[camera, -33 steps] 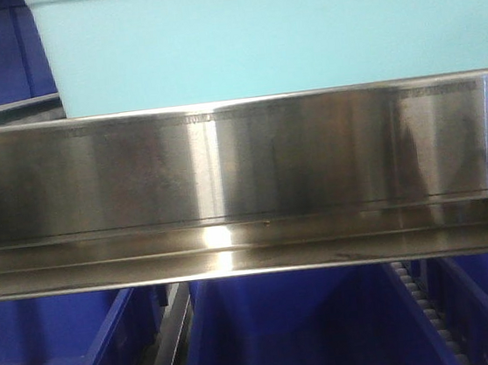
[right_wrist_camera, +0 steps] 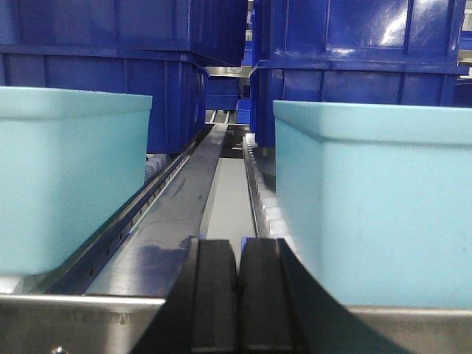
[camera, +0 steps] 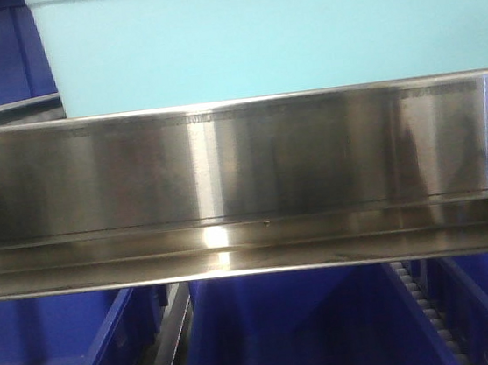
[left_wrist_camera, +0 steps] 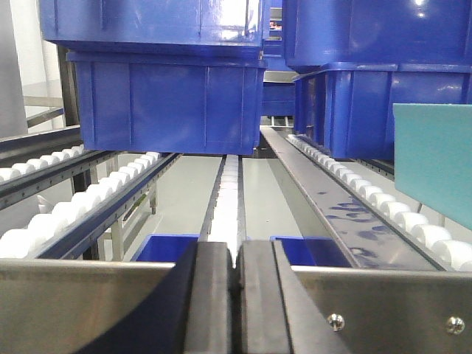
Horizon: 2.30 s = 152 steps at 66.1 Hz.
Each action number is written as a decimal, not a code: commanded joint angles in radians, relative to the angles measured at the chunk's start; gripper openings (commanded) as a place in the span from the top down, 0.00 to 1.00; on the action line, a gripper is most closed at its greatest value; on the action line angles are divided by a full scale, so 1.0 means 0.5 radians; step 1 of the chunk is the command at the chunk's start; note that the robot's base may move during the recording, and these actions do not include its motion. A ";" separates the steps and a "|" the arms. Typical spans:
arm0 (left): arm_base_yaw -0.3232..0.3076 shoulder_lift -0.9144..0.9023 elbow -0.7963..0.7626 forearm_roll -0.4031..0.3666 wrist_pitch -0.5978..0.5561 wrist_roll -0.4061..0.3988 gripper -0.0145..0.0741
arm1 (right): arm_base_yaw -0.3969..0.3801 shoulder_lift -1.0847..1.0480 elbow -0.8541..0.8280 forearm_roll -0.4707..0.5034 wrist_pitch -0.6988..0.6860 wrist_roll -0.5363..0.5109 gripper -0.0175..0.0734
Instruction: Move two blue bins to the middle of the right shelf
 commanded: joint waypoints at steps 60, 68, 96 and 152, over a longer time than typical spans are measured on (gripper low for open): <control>-0.007 0.238 -0.781 0.067 0.206 -0.002 0.81 | -0.005 0.147 -0.867 0.006 0.380 -0.008 0.96; -0.007 0.519 -1.107 0.067 0.436 -0.002 0.58 | -0.005 0.368 -1.088 0.006 0.493 -0.008 0.70; -0.367 1.221 -1.646 0.007 0.708 -0.002 0.25 | -0.005 0.797 -1.298 0.006 0.501 -0.008 0.19; -0.819 3.036 -3.552 0.008 2.409 -0.275 0.25 | 0.437 2.573 -3.220 0.054 2.364 -0.008 0.19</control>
